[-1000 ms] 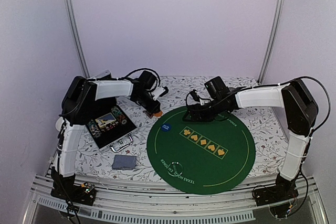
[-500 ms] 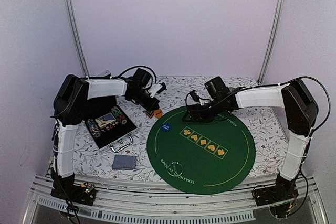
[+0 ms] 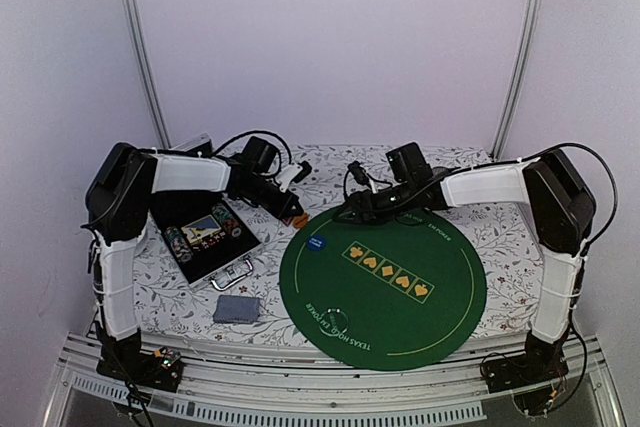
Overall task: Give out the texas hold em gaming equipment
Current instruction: Pick up the big blind button from the center of the board.
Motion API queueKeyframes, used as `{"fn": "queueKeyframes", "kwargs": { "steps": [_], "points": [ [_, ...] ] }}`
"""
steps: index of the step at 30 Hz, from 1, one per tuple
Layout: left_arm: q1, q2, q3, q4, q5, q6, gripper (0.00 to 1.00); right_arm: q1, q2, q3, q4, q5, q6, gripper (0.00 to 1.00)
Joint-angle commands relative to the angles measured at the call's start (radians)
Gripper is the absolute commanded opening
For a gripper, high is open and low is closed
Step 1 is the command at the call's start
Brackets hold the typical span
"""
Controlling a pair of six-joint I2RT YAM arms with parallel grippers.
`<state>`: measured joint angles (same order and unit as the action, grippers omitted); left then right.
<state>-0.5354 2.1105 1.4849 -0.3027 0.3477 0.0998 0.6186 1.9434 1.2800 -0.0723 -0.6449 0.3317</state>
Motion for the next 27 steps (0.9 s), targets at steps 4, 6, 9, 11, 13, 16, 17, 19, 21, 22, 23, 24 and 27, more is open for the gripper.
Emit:
{"fn": "queueKeyframes", "kwargs": {
  "steps": [4, 6, 9, 11, 13, 16, 17, 19, 21, 22, 23, 24, 27],
  "points": [
    [0.000, -0.012, -0.082, 0.013, 0.004, -0.012, 0.00, -0.008, 0.178, 0.129, 0.175, -0.121, -0.080, 0.72],
    [-0.001, -0.005, -0.084, 0.014, -0.030, -0.007, 0.00, -0.007, 0.214, 0.162, 0.204, -0.142, -0.076, 0.71],
    [-0.004, 0.007, -0.089, 0.017, -0.082, 0.011, 0.02, -0.008, 0.254, 0.205, 0.212, -0.166, -0.041, 0.69],
    [-0.005, 0.009, -0.095, 0.022, -0.091, 0.028, 0.12, -0.008, 0.259, 0.203, 0.225, -0.174, -0.027, 0.69],
    [-0.004, 0.013, -0.101, 0.025, -0.084, 0.038, 0.18, -0.008, 0.252, 0.191, 0.229, -0.173, -0.022, 0.69],
    [-0.005, 0.022, -0.100, 0.024, -0.052, 0.045, 0.21, -0.009, 0.235, 0.161, 0.230, -0.163, -0.023, 0.68],
    [-0.005, 0.025, -0.100, 0.025, -0.043, 0.045, 0.21, -0.009, 0.228, 0.153, 0.229, -0.161, -0.025, 0.68],
    [-0.005, 0.029, -0.100, 0.025, -0.038, 0.041, 0.19, -0.010, 0.214, 0.135, 0.230, -0.153, -0.026, 0.68],
    [-0.005, 0.027, -0.100, 0.030, -0.045, 0.034, 0.05, -0.011, 0.200, 0.122, 0.230, -0.146, -0.026, 0.68],
    [-0.005, 0.022, -0.102, 0.036, -0.043, 0.030, 0.00, -0.012, 0.195, 0.116, 0.231, -0.144, -0.025, 0.68],
    [-0.004, 0.013, -0.107, 0.042, -0.037, 0.027, 0.00, -0.012, 0.189, 0.112, 0.231, -0.143, -0.025, 0.68],
    [-0.004, 0.001, -0.113, 0.051, -0.026, 0.025, 0.00, -0.014, 0.182, 0.108, 0.230, -0.142, -0.024, 0.68],
    [-0.005, -0.061, -0.141, 0.080, -0.009, 0.012, 0.00, -0.017, 0.144, 0.084, 0.231, -0.135, -0.026, 0.68]
  ]
}}
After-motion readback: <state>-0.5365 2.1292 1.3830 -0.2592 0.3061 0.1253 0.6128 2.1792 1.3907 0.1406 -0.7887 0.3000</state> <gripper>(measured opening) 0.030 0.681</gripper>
